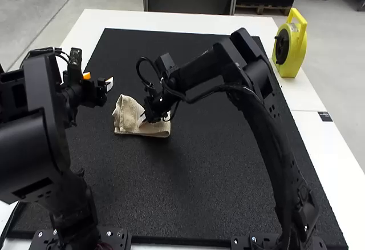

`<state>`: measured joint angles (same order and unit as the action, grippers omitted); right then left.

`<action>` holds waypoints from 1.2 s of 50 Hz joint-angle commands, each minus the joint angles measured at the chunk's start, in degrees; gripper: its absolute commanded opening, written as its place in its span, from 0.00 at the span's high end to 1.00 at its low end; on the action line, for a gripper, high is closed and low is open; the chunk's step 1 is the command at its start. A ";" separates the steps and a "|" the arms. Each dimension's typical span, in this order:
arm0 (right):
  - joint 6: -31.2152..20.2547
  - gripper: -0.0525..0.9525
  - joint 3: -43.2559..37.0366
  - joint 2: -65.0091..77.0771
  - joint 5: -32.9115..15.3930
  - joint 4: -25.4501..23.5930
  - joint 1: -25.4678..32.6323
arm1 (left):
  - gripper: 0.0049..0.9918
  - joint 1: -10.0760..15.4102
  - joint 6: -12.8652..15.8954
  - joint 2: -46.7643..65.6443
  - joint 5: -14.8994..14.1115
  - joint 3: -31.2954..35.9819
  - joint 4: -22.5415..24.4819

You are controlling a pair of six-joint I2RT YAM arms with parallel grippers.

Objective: Fold the towel.

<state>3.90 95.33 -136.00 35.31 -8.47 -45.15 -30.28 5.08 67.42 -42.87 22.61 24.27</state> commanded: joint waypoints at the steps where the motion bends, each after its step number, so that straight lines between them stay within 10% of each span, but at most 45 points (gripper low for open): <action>1: 1.28 0.96 1.44 -0.14 0.46 1.44 -0.47 | 0.03 -0.48 -0.16 -1.94 -0.28 0.06 0.34; 60: 3.75 0.96 14.09 -8.05 2.92 2.58 -3.46 | 0.03 -0.48 0.10 -1.94 -0.28 0.15 0.51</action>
<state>6.90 107.20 -144.22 37.08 -6.07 -47.42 -30.37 5.08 67.42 -42.87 22.61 24.29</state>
